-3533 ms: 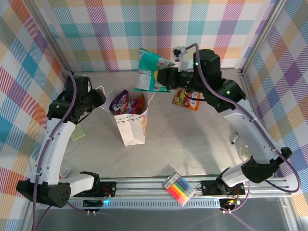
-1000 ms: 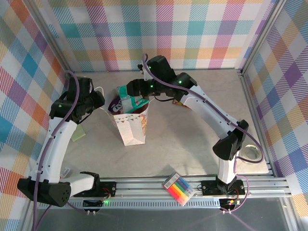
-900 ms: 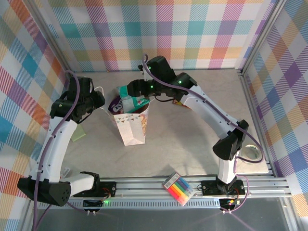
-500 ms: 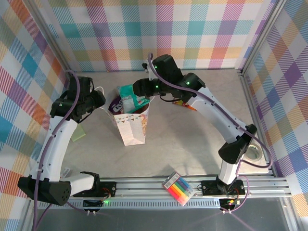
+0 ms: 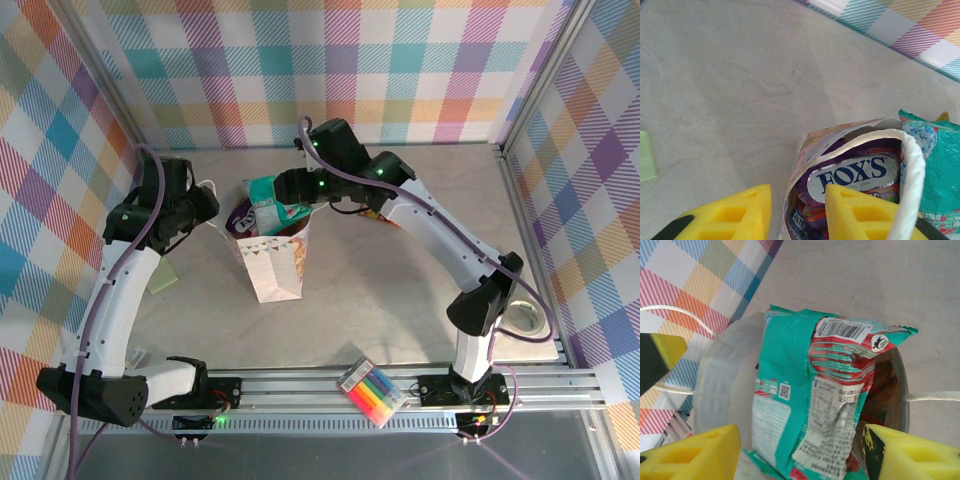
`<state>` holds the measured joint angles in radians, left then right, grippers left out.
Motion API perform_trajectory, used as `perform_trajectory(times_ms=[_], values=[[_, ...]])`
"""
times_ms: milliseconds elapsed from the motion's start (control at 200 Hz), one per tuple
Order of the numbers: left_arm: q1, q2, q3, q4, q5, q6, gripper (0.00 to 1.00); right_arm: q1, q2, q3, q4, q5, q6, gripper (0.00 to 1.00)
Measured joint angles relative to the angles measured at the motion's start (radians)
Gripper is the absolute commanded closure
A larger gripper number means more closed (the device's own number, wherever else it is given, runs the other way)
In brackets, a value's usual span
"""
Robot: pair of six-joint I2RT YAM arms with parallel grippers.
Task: Place the snacks into the paper bag
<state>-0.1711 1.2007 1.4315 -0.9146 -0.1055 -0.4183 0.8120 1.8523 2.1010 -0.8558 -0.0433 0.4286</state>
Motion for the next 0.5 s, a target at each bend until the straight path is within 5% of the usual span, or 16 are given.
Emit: perform_trajectory(times_ms=[220, 385, 500], values=[[0.0, 0.0, 0.0, 0.0, -0.002, 0.002, 0.66, 0.0, 0.085, 0.036, -0.042, 0.007, -0.011, 0.5], [0.0, 0.0, 0.0, 0.0, -0.002, 0.012, 0.66, 0.0, 0.104, 0.062, -0.065, -0.009, -0.025, 0.82], [0.0, 0.0, 0.0, 0.0, -0.002, 0.015, 0.66, 0.0, 0.104, 0.072, -0.07, -0.036, -0.026, 0.85]])
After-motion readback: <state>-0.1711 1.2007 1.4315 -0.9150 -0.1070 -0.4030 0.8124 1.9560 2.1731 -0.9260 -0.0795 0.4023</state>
